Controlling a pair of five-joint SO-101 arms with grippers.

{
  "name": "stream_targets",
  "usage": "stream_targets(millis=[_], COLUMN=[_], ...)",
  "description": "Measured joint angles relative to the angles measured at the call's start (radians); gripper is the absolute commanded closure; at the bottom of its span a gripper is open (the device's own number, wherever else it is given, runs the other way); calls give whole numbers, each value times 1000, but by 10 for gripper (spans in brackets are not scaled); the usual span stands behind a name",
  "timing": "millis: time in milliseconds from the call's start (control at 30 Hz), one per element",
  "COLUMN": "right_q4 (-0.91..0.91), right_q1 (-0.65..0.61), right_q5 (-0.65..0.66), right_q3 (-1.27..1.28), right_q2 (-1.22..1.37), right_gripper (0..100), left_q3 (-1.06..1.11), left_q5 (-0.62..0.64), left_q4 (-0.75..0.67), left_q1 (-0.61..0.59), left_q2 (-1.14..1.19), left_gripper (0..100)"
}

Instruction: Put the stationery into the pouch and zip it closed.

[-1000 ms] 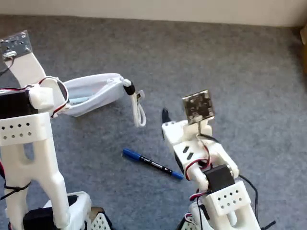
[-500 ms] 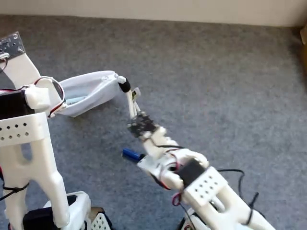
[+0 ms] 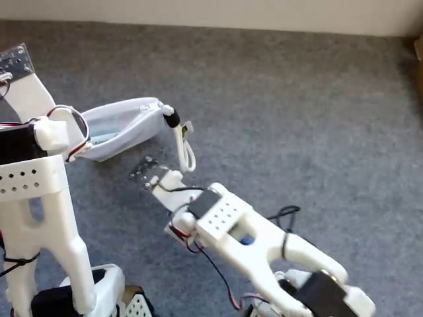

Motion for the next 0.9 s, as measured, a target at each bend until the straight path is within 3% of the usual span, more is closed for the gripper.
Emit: stream_targets(millis=[467,900], right_q4=[-6,-49], right_q1=[-8,48], right_q5=[161,169], right_q3=[-140,-161], right_q2=[285,331], right_gripper=[885,885], left_q3=[0,0], left_q5=[0,0], left_q4=[0,0], left_q1=[0,0], left_q2=[0,0], left_gripper=[989,989])
